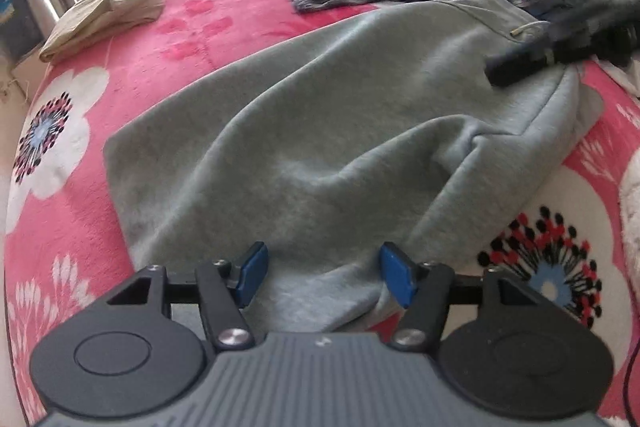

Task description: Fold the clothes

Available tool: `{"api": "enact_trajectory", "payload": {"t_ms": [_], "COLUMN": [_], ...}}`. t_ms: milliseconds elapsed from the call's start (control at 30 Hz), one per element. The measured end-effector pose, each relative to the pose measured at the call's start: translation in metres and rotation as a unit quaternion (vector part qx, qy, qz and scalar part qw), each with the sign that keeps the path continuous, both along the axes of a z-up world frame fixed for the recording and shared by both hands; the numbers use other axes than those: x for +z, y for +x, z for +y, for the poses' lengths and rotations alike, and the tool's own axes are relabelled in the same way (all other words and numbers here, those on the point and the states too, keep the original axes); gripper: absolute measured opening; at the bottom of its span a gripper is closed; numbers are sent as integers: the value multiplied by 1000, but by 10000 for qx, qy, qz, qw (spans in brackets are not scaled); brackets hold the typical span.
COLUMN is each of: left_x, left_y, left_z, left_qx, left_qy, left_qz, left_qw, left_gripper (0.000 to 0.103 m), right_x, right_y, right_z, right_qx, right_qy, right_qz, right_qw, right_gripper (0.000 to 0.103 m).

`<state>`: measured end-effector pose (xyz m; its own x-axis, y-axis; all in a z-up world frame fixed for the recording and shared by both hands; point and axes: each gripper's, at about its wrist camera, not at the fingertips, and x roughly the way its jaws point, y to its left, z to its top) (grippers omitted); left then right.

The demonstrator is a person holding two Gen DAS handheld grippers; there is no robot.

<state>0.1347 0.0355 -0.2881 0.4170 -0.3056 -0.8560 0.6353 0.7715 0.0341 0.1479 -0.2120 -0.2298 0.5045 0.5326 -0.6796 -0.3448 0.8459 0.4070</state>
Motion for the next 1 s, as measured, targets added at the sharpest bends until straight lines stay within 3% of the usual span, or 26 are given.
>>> {"api": "enact_trajectory", "payload": {"t_ms": [100,167,200,267,333,433,533,600,700,767,867,1000], "left_x": [0,0,1,1,0,-1,-1,-2,0,3,12,34], "left_y": [-4,-8,-9,-9,-8,-7,-5,-5,-4,-4,0,9], "left_z": [-4,-5,-6,-6,-6,-7,-7,-6,-5,-2,14,57], "left_qx": [-19,-38,-42,-18,11,14,23,26,53,86,356,1045], "left_qy": [116,224,254,263,255,256,230,219,182,109,-184,-1055], "left_qz": [-107,-191,-220,-245,-253,-252,-225,-213,-177,-158,68,436], "left_qw": [9999,9996,9994,9994,9994,9994,9995,9995,9997,9998,9992,9880], "left_gripper": [64,64,64,65,66,67,67,67,67,67,66,68], "right_x": [-33,-61,-70,-61,-37,-11,-12,-30,-78,-76,-48,-10], "right_y": [10,15,19,22,14,2,-3,1,13,15,2,-21], "right_z": [16,22,16,-1,-11,-16,4,22,36,26,19,18], "right_qx": [95,-15,-226,-849,-1017,-676,93,213,-81,-367,-440,-260], "right_qy": [-160,-606,-385,9,-101,95,215,86,-288,178,-13,-15], "right_qz": [386,574,617,703,256,-19,35,201,468,596,167,-360], "right_qw": [9991,9965,9971,9939,9944,9977,9997,9995,9985,9974,9989,9990], "right_gripper": [7,0,0,4,6,6,6,6,2,2,6,7]}}
